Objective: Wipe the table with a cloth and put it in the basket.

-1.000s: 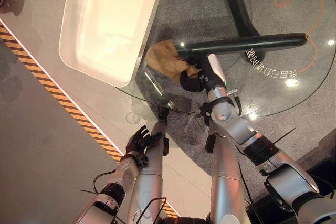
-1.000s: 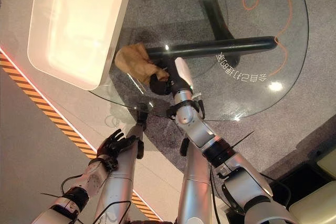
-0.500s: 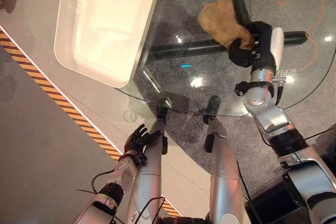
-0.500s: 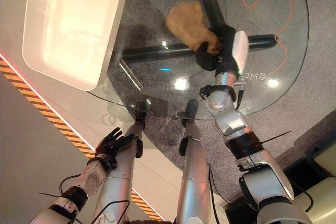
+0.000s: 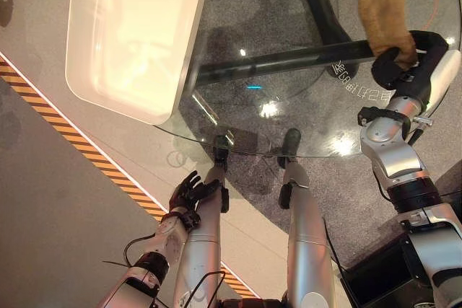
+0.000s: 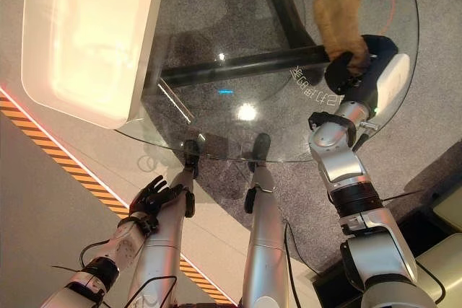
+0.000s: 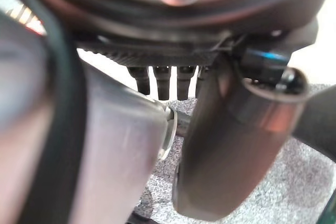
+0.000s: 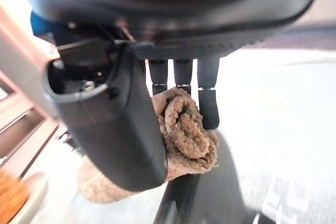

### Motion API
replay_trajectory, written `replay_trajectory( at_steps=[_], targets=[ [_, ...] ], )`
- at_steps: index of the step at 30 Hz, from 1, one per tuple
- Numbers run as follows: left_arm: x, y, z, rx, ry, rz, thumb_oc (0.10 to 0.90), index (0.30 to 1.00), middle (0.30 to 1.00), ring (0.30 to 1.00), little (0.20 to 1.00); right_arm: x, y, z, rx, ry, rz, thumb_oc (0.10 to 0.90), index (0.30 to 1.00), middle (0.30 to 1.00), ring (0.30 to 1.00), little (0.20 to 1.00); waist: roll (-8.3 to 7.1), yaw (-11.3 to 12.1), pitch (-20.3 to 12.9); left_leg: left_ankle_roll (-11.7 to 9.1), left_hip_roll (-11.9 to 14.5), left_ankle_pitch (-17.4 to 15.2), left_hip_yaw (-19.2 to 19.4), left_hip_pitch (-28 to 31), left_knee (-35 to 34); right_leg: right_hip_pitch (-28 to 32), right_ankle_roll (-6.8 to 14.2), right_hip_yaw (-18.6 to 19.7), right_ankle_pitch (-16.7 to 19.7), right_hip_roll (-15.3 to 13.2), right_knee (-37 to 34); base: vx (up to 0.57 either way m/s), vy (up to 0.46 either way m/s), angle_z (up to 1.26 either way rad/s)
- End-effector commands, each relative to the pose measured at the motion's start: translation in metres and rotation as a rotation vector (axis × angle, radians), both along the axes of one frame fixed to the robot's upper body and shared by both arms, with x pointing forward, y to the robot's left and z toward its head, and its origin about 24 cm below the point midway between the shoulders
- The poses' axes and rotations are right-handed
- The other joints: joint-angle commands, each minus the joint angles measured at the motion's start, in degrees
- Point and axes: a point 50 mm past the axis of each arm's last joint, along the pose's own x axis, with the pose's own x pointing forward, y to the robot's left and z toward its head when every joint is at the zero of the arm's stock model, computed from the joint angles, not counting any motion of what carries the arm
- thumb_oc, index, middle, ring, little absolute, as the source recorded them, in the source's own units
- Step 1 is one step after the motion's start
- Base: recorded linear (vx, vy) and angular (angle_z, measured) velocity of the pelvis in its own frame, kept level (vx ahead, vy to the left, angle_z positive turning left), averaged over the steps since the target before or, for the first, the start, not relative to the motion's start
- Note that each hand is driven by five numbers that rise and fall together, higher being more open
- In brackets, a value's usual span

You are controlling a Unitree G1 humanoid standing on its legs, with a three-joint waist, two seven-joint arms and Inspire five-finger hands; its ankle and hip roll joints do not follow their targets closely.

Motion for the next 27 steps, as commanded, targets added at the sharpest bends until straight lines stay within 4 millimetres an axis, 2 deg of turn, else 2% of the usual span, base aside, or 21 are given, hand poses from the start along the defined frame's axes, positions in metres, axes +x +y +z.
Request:
replay_trajectory(
  at_steps=[1, 9, 11, 17, 25, 27],
  targets=[
    [-0.044, -0.013, -0.031, -0.095, 0.097, 0.007, 0.800, 0.900, 0.900, 0.900, 0.900, -0.027, -0.018, 0.062, -0.120, -0.331, -0.075, 0.100, 0.300, 0.300, 0.300, 0.200, 2.61, -0.33, -1.04, 2.05, -3.37, -1.52, 3.39, -0.30, 0.14, 0.81, 0.56, -0.65, 1.46, 4.83, -2.14, -0.01, 0.017, -0.03],
    [-0.042, -0.016, -0.030, -0.095, 0.093, 0.008, 0.800, 0.900, 0.900, 0.900, 0.900, -0.024, 0.003, 0.069, -0.180, -0.345, 0.038, 0.100, 0.300, 0.300, 0.300, 0.200, 2.45, -0.07, -1.04, 1.92, -3.48, -1.36, 3.16, -0.17, -0.13, 1.25, 0.45, -0.91, 1.19, 4.78, -2.44, 0.00, 0.003, -0.01],
    [-0.042, -0.015, -0.030, -0.093, 0.094, 0.007, 0.800, 0.900, 0.900, 0.900, 0.900, -0.022, 0.014, 0.072, -0.217, -0.328, 0.088, 0.100, 0.300, 0.300, 0.300, 0.200, 2.51, 0.17, -1.04, 1.93, -3.59, -1.28, 3.08, -0.13, -0.22, 1.26, 0.44, -1.12, 1.13, 4.76, -2.37, 0.00, 0.000, 0.00],
    [-0.041, -0.016, -0.029, -0.093, 0.090, 0.005, 0.800, 0.900, 0.900, 0.900, 0.900, -0.018, 0.033, 0.071, -0.263, -0.284, 0.195, 0.100, 0.300, 0.300, 0.300, 0.200, 2.46, 0.29, -1.04, 1.94, -3.57, -1.29, 3.19, -0.37, -0.05, 1.02, 0.38, -1.35, 0.88, 4.71, -2.00, 0.00, 0.000, 0.00],
    [-0.039, -0.014, -0.028, -0.081, 0.074, -0.003, 0.800, 0.900, 0.900, 0.900, 0.900, -0.010, 0.070, 0.042, -0.323, -0.115, 0.422, 0.100, 0.300, 0.300, 0.300, 0.200, 2.12, 0.51, -1.04, 1.93, -3.65, -0.95, 3.24, -0.55, -0.11, 0.92, 0.26, -1.84, 0.78, 4.59, -1.98, -0.01, -0.017, 0.00],
    [-0.039, -0.013, -0.028, -0.080, 0.075, -0.005, 0.800, 0.900, 0.900, 0.900, 0.900, -0.009, 0.073, 0.039, -0.328, -0.101, 0.441, 0.100, 0.300, 0.300, 0.300, 0.200, 2.12, 0.52, -1.04, 1.91, -3.68, -0.90, 3.22, -0.50, -0.22, 0.98, 0.29, -1.87, 0.77, 4.60, -2.04, 0.00, 0.000, 0.00]
  ],
)
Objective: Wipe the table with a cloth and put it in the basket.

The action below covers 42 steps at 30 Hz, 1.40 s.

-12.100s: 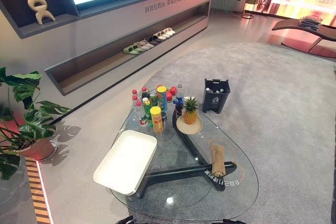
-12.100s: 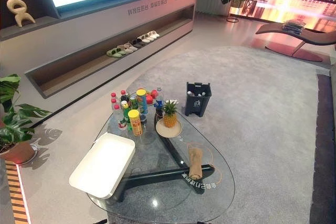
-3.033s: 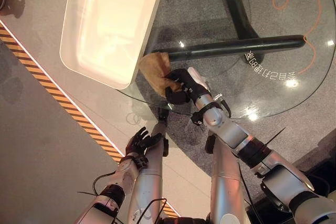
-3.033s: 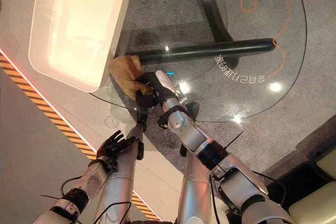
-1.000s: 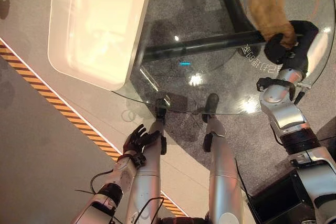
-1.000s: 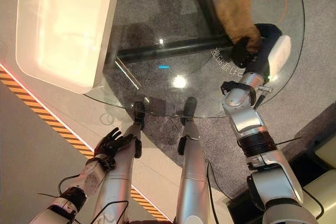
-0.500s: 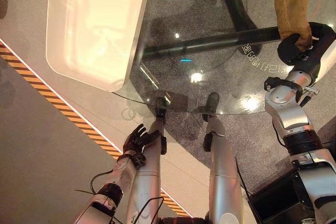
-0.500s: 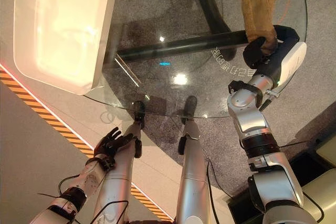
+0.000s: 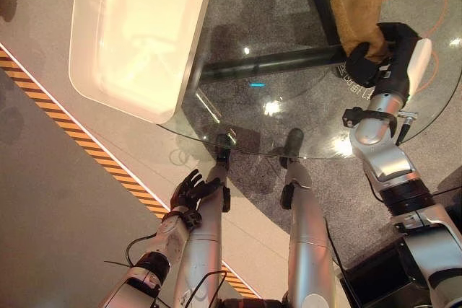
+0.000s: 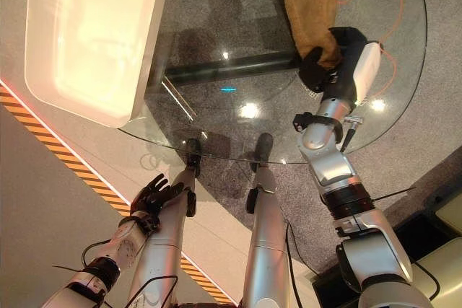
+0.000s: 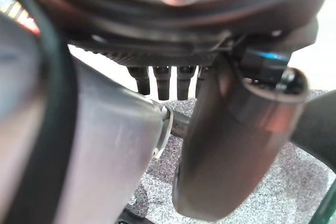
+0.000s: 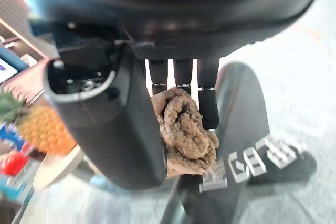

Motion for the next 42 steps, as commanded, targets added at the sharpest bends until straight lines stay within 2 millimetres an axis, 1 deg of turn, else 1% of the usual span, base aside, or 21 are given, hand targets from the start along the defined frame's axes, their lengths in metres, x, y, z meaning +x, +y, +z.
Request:
replay_trajectory(
  at_steps=[1, 3, 4, 8, 13, 15, 17, 18, 20, 21, 23, 24, 27, 33, 38, 42],
  targets=[
    [-0.041, -0.009, -0.030, -0.061, 0.087, -0.010, 0.800, 0.900, 0.900, 0.900, 0.900, -0.016, 0.033, 0.028, -0.144, -0.130, 0.189, 0.100, 0.300, 0.300, 0.300, 0.200, 2.08, -0.66, -1.05, 2.23, -3.85, -1.04, 3.32, -0.58, 0.40, 1.26, 0.33, -1.75, 0.77, 4.52, -2.28, 0.00, 0.000, 0.00],
    [-0.041, -0.009, -0.030, -0.063, 0.085, -0.010, 0.800, 0.900, 0.900, 0.900, 0.900, -0.016, 0.040, 0.023, -0.165, -0.102, 0.224, 0.100, 0.300, 0.300, 0.300, 0.200, 2.08, -0.64, -1.05, 2.23, -3.81, -0.96, 3.38, -0.55, 0.32, 1.23, 0.31, -1.81, 0.74, 4.50, -2.17, 0.00, 0.000, 0.00],
    [-0.040, -0.011, -0.030, -0.062, 0.080, -0.013, 0.800, 0.900, 0.900, 0.900, 0.900, -0.015, 0.050, 0.016, -0.189, -0.069, 0.267, 0.100, 0.300, 0.300, 0.300, 0.200, 2.06, -0.62, -1.05, 2.23, -3.76, -0.88, 3.49, -0.61, 0.24, 1.10, 0.25, -1.91, 0.69, 4.46, -2.08, 0.00, 0.000, 0.00],
    [-0.038, -0.012, -0.029, -0.056, 0.072, -0.021, 0.800, 0.900, 0.900, 0.900, 0.900, -0.014, 0.068, 0.004, -0.222, -0.006, 0.353, 0.100, 0.300, 0.300, 0.300, 0.200, 2.11, -0.39, -1.05, 2.14, -3.72, -0.78, 3.47, -0.82, 0.12, 0.86, 0.24, -2.13, 0.63, 4.29, -1.99, 0.00, 0.000, 0.00],
    [-0.038, -0.012, -0.029, -0.050, 0.071, -0.027, 0.800, 0.900, 0.900, 0.900, 0.900, -0.015, 0.083, -0.001, -0.262, 0.036, 0.452, 0.100, 0.300, 0.300, 0.300, 0.200, 2.10, -0.16, -1.05, 2.12, -3.82, -0.54, 3.34, -0.87, -0.19, 0.76, 0.18, -2.34, 0.69, 4.36, -2.09, 0.00, 0.000, 0.00],
    [-0.036, -0.011, -0.028, -0.045, 0.068, -0.034, 0.800, 0.900, 0.900, 0.900, 0.900, -0.020, 0.103, -0.005, -0.365, 0.071, 0.577, 0.100, 0.300, 0.300, 0.300, 0.200, 2.10, 0.01, -1.05, 1.98, -3.76, -0.29, 3.35, -0.95, -0.32, 0.72, 0.18, -2.60, 0.55, 4.32, -2.00, 0.00, 0.000, 0.00],
    [-0.036, -0.011, -0.028, -0.044, 0.066, -0.035, 0.800, 0.900, 0.900, 0.900, 0.900, -0.021, 0.106, -0.005, -0.384, 0.077, 0.596, 0.100, 0.300, 0.300, 0.300, 0.200, 2.12, 0.05, -1.05, 1.98, -3.74, -0.27, 3.36, -1.00, -0.29, 0.69, 0.18, -2.65, 0.52, 4.30, -1.97, 0.00, -0.012, 0.04],
    [-0.035, -0.010, -0.027, -0.042, 0.065, -0.039, 0.800, 0.900, 0.900, 0.900, 0.900, -0.023, 0.112, -0.006, -0.422, 0.092, 0.640, 0.100, 0.300, 0.300, 0.300, 0.200, 2.14, 0.17, -1.05, 1.91, -3.67, -0.34, 3.37, -1.12, 0.00, 0.62, 0.20, -2.73, 0.41, 4.20, -1.75, 0.00, -0.018, 0.04],
    [-0.033, -0.009, -0.026, -0.037, 0.066, -0.044, 0.800, 0.900, 0.900, 0.900, 0.900, -0.024, 0.118, -0.008, -0.448, 0.103, 0.685, 0.100, 0.300, 0.300, 0.300, 0.200, 2.14, 0.28, -1.05, 1.87, -3.70, -0.35, 3.30, -1.01, 0.04, 0.76, 0.22, -2.86, 0.39, 4.10, -1.78, 0.00, -0.030, 0.03],
    [-0.032, -0.007, -0.026, -0.031, 0.067, -0.047, 0.800, 0.900, 0.900, 0.900, 0.900, -0.026, 0.124, -0.010, -0.467, 0.113, 0.728, 0.100, 0.300, 0.300, 0.300, 0.200, 2.08, 0.40, -1.05, 1.79, -3.68, -0.30, 3.23, -0.97, 0.11, 0.79, 0.28, -3.07, 0.37, 4.03, -1.67, 0.00, -0.038, 0.03],
    [-0.032, -0.006, -0.025, -0.029, 0.067, -0.048, 0.800, 0.900, 0.900, 0.900, 0.900, -0.027, 0.126, -0.010, -0.469, 0.116, 0.741, 0.100, 0.300, 0.300, 0.300, 0.200, 2.06, 0.46, -1.05, 1.77, -3.69, -0.25, 3.24, -0.95, 0.12, 0.81, 0.28, -3.18, 0.34, 4.05, -1.61, 0.00, -0.032, 0.04],
    [-0.031, -0.005, -0.024, -0.024, 0.068, -0.050, 0.800, 0.900, 0.900, 0.900, 0.900, -0.027, 0.130, -0.011, -0.466, 0.122, 0.757, 0.100, 0.300, 0.300, 0.300, 0.200, 1.95, 0.61, -1.05, 1.70, -3.60, -0.23, 3.29, -0.96, 0.26, 0.88, 0.23, -3.35, 0.24, 4.09, -1.53, 0.00, -0.036, 0.06],
    [-0.030, -0.004, -0.024, -0.024, 0.067, -0.051, 0.800, 0.900, 0.900, 0.900, 0.900, -0.028, 0.131, -0.014, -0.454, 0.128, 0.770, 0.100, 0.300, 0.300, 0.300, 0.200, 1.84, 0.57, -1.05, 1.61, -3.63, -0.16, 3.22, -0.77, 0.26, 1.05, 0.27, -3.38, 0.29, 4.16, -1.50, 0.00, -0.019, 0.09],
    [-0.027, -0.006, -0.021, -0.024, 0.061, -0.051, 0.800, 0.900, 0.900, 0.900, 0.900, -0.026, 0.126, -0.019, -0.424, 0.132, 0.736, 0.100, 0.300, 0.300, 0.300, 0.200, 1.85, 0.41, -1.05, 1.75, -3.56, -0.27, 3.23, -0.72, 0.45, 0.79, 0.34, -3.30, 0.33, 4.17, -1.11, 0.00, -0.005, 0.03],
    [-0.027, -0.006, -0.022, -0.024, 0.061, -0.045, 0.800, 0.900, 0.900, 0.900, 0.900, -0.023, 0.117, -0.019, -0.365, 0.117, 0.685, 0.100, 0.300, 0.300, 0.300, 0.200, 1.85, 0.17, -1.05, 1.71, -3.51, -0.31, 3.25, -0.44, 0.60, 0.98, 0.33, -3.14, 0.49, 4.15, -0.99, 0.00, 0.000, 0.00],
    [-0.027, -0.006, -0.019, -0.036, 0.027, -0.036, 0.800, 0.900, 0.900, 0.900, 0.900, -0.023, 0.108, -0.020, -0.320, 0.102, 0.644, 0.100, 0.300, 0.300, 0.300, 0.200, 1.89, 0.04, -1.05, 1.71, -3.48, -0.45, 3.16, 0.39, 0.46, 1.83, 0.22, -3.09, 0.35, 4.17, -1.03, 0.00, 0.000, 0.00]
  ],
)
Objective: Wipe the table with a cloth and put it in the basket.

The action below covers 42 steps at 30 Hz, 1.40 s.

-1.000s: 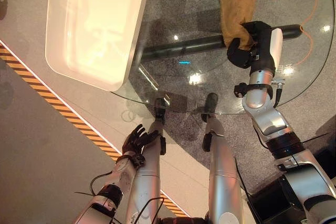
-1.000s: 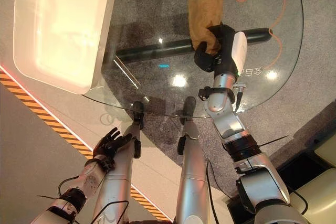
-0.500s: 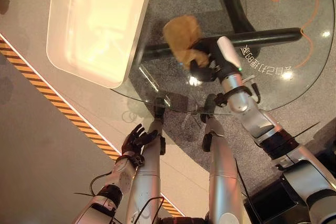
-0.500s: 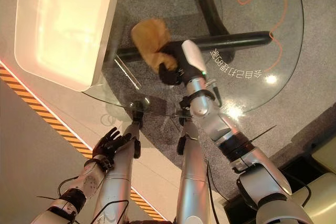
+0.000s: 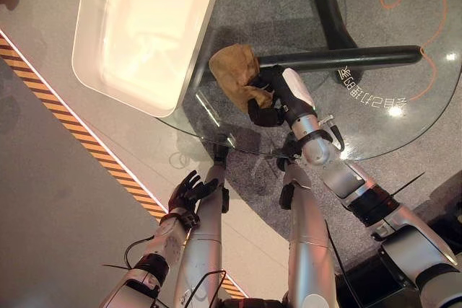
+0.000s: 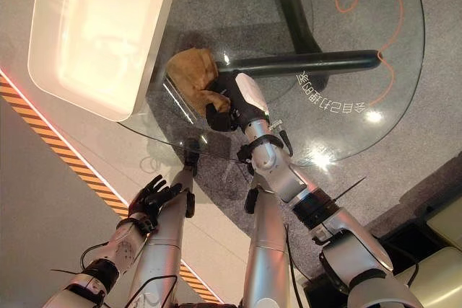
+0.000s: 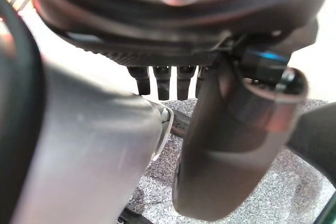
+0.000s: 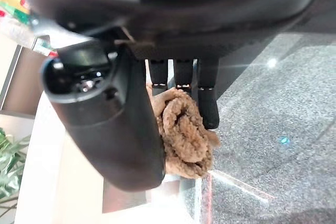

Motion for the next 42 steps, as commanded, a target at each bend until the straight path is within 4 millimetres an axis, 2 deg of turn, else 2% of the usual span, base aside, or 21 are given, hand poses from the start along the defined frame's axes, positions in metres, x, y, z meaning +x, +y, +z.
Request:
replay_trajectory(
  at_steps=[1, 7, 18, 26, 32, 38, 42],
  targets=[
    [-0.025, -0.011, -0.016, -0.030, 0.027, -0.037, 0.800, 0.900, 0.900, 0.900, 0.900, -0.018, 0.009, 0.020, 0.129, -0.134, 0.102, 0.100, 0.300, 0.300, 0.300, 0.200, 1.77, -0.53, -0.98, 3.45, -3.83, -2.36, 5.66, -0.68, 2.22, 1.05, 1.15, -0.27, 1.94, 4.32, -3.09, 0.00, 0.000, 0.00],
    [-0.027, -0.007, -0.016, -0.066, 0.014, 0.021, 0.800, 0.900, 0.900, 0.900, 0.900, -0.019, -0.001, 0.017, 0.186, -0.136, 0.072, 0.100, 0.300, 0.300, 0.300, 0.200, 1.57, -0.65, -0.98, 3.52, -3.90, -2.69, 5.36, 1.70, 1.94, 3.37, 0.92, -0.41, 1.34, 4.48, -2.89, 0.00, 0.000, 0.00],
    [-0.040, 0.006, -0.013, -0.264, -0.087, 0.121, 0.800, 0.900, 0.900, 0.900, 0.900, -0.030, -0.025, 0.007, 0.305, -0.123, 0.026, 0.100, 0.300, 0.300, 0.300, 0.200, 0.77, -0.25, -0.98, 3.57, -3.29, -3.69, 4.73, 10.76, 0.74, 12.98, 0.42, -1.85, -0.73, 4.22, -3.56, -0.04, -0.047, 0.00],
    [-0.048, 0.004, -0.002, -0.455, -0.172, 0.118, 0.800, 0.900, 0.900, 0.900, 0.900, -0.046, -0.032, 0.015, 0.362, -0.186, 0.060, 0.100, 0.300, 0.300, 0.300, 0.200, 0.42, 0.28, -0.98, 3.80, -3.27, -3.84, 3.85, 15.58, -0.69, 18.10, 0.16, -2.55, -1.65, 4.49, -4.20, -0.02, -0.047, 0.05],
    [-0.046, -0.014, 0.024, -0.637, -0.258, 0.000, 0.800, 0.900, 0.900, 0.900, 0.900, -0.058, -0.032, 0.027, 0.402, -0.225, 0.127, 0.100, 0.300, 0.300, 0.300, 0.200, 0.24, 0.78, -0.98, 4.03, -3.23, -3.80, 3.55, 18.74, -2.01, 21.55, -0.05, -2.97, -2.13, 4.96, -5.08, -0.02, -0.040, 0.02],
    [-0.044, -0.019, 0.044, -0.729, -0.332, -0.060, 0.800, 0.900, 0.900, 0.900, 0.900, -0.068, -0.031, 0.031, 0.449, -0.242, 0.190, 0.100, 0.300, 0.300, 0.300, 0.200, 0.08, 0.82, -0.98, 4.02, -2.86, -3.70, 3.77, 20.95, -2.70, 24.07, -0.41, -3.37, -2.66, 5.51, -5.49, -0.01, -0.020, 0.02],
    [-0.044, -0.026, 0.059, -0.852, -0.400, -0.140, 0.800, 0.900, 0.900, 0.900, 0.900, -0.078, -0.034, 0.034, 0.451, -0.243, 0.259, 0.100, 0.300, 0.300, 0.300, 0.200, -0.15, 0.53, -0.98, 4.04, -2.54, -3.44, 4.11, 22.12, -3.11, 25.57, -0.64, -3.28, -2.72, 5.88, -6.06, 0.00, 0.000, 0.00]
  ],
)
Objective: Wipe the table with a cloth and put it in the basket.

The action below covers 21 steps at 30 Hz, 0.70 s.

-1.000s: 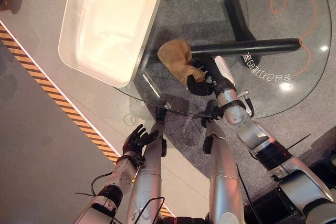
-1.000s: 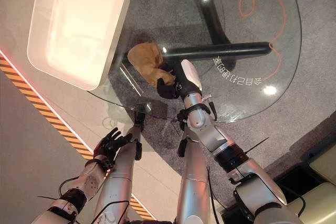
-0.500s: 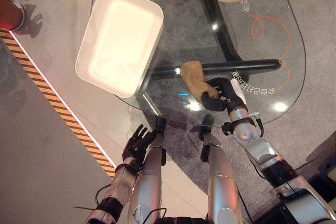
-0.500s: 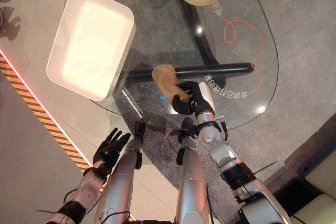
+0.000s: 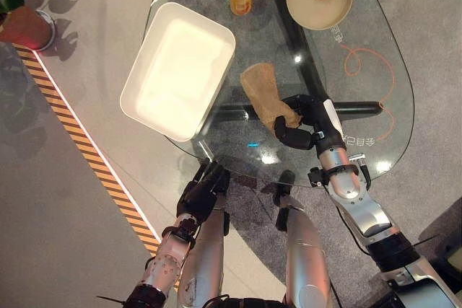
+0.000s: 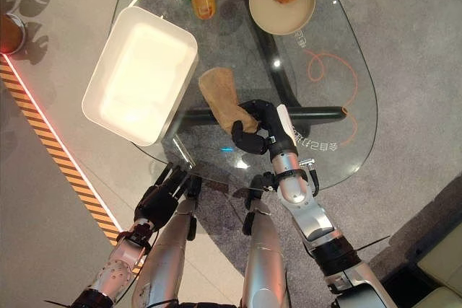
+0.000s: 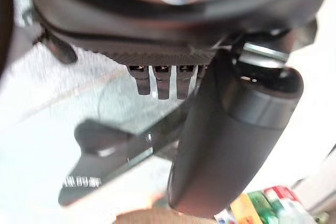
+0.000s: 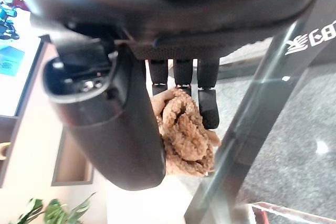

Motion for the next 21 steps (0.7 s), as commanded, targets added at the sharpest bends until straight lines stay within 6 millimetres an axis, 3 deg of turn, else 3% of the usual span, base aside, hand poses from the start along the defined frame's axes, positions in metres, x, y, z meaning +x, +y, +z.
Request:
replay_trajectory(
  at_steps=[1, 8, 14, 21],
  targets=[
    [-0.013, 0.001, 0.023, -0.146, -0.157, -0.070, 0.800, 0.900, 0.900, 0.900, 0.900, -0.030, 0.017, 0.077, 0.116, -0.397, 0.229, 0.100, 0.300, 0.300, 0.300, 0.200, -0.14, -0.97, -1.04, 3.61, -2.74, -3.66, 5.75, 1.63, 2.30, 5.61, -1.22, -1.07, -0.10, 5.93, -3.86, 0.00, 0.000, 0.00],
    [-0.007, -0.009, 0.048, -0.425, -0.296, -0.114, 0.800, 0.900, 0.900, 0.900, 0.900, -0.038, 0.025, 0.082, 0.073, -0.438, 0.320, 0.100, 0.300, 0.300, 0.300, 0.200, -1.03, -1.37, -1.04, 3.63, -2.39, -3.69, 6.27, 1.94, 2.49, 6.08, -1.30, -0.83, -0.09, 6.32, -4.07, 0.00, 0.000, 0.00],
    [0.005, -0.013, 0.067, -0.411, -0.359, -0.135, 0.800, 0.900, 0.900, 0.900, 0.900, -0.041, 0.032, 0.085, 0.063, -0.442, 0.377, 0.100, 0.300, 0.300, 0.300, 0.200, -1.67, -2.09, -1.04, 3.65, -2.31, -3.59, 6.72, 1.07, 3.04, 5.27, -1.30, -0.20, 0.09, 6.59, -3.91, 0.00, 0.000, 0.00],
    [0.016, -0.016, 0.069, -0.371, -0.288, -0.118, 0.800, 0.900, 0.900, 0.900, 0.900, -0.043, 0.043, 0.085, 0.049, -0.428, 0.450, 0.100, 0.300, 0.300, 0.300, 0.200, -1.72, -2.70, -1.04, 3.77, -2.53, -3.48, 6.73, 0.47, 3.47, 4.45, -1.21, 0.69, 0.14, 6.74, -3.43, 0.00, 0.024, -0.02]
  ],
)
